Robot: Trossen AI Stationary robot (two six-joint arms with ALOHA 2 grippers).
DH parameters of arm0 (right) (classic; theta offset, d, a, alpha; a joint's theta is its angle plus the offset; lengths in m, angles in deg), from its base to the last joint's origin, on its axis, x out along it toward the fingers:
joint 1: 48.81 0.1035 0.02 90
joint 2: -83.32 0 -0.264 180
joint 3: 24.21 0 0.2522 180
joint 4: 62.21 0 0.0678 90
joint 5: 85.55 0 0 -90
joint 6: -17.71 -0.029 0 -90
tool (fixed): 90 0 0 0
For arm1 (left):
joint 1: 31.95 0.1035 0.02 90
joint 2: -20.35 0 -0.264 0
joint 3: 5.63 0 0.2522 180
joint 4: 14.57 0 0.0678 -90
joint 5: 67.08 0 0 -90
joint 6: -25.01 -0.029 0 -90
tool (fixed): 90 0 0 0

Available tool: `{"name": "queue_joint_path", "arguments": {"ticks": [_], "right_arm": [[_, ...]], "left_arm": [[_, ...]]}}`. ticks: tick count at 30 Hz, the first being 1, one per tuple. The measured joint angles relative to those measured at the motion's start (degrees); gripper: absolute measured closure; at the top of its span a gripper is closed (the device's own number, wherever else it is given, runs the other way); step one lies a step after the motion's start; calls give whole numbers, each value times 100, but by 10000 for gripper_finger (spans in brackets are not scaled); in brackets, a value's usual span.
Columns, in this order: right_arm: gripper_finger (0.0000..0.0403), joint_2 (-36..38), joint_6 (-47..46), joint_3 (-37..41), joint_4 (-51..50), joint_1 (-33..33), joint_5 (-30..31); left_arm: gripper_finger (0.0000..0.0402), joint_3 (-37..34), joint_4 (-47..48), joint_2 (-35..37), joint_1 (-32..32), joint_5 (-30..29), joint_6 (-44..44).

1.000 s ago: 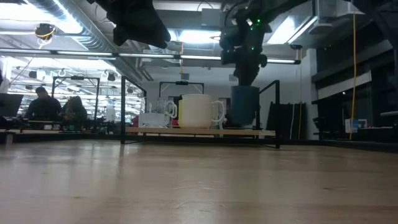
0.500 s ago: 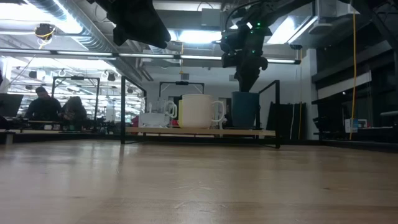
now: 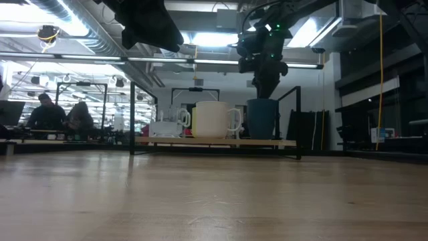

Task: Stack small to large cups/mugs on shelf
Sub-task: Put the dark blue cup on the shelf, then put the green cup on the shelf

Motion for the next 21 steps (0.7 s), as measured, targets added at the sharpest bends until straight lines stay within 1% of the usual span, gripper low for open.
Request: {"name": "queue_joint_path", "arguments": {"ticks": [4, 6, 9, 13, 15, 17, 21], "right_arm": [[212, 0, -8, -231, -153, 35, 332], [192, 2, -11, -506, -407, 75, 457], [169, 2, -49, -1059, -868, 168, 450], [157, 9, -513, -1922, -1527, 332, 446], [156, 58, -778, -2259, -1665, 423, 443], [156, 170, -1077, -2490, -1694, 511, 443], [156, 357, -1628, -2870, -2196, 637, 483]], "left_arm": [[292, 0, 0, 0, 2, 1, 1], [292, 0, 0, 0, 0, 1, 1], [292, 0, 0, 0, 0, 1, 0], [292, 0, 0, 0, 0, 1, 0], [292, 0, 0, 0, 1, 1, 1], [292, 0, 0, 0, 2, 1, 1], [292, 0, 0, 0, 1, 1, 1]]}}
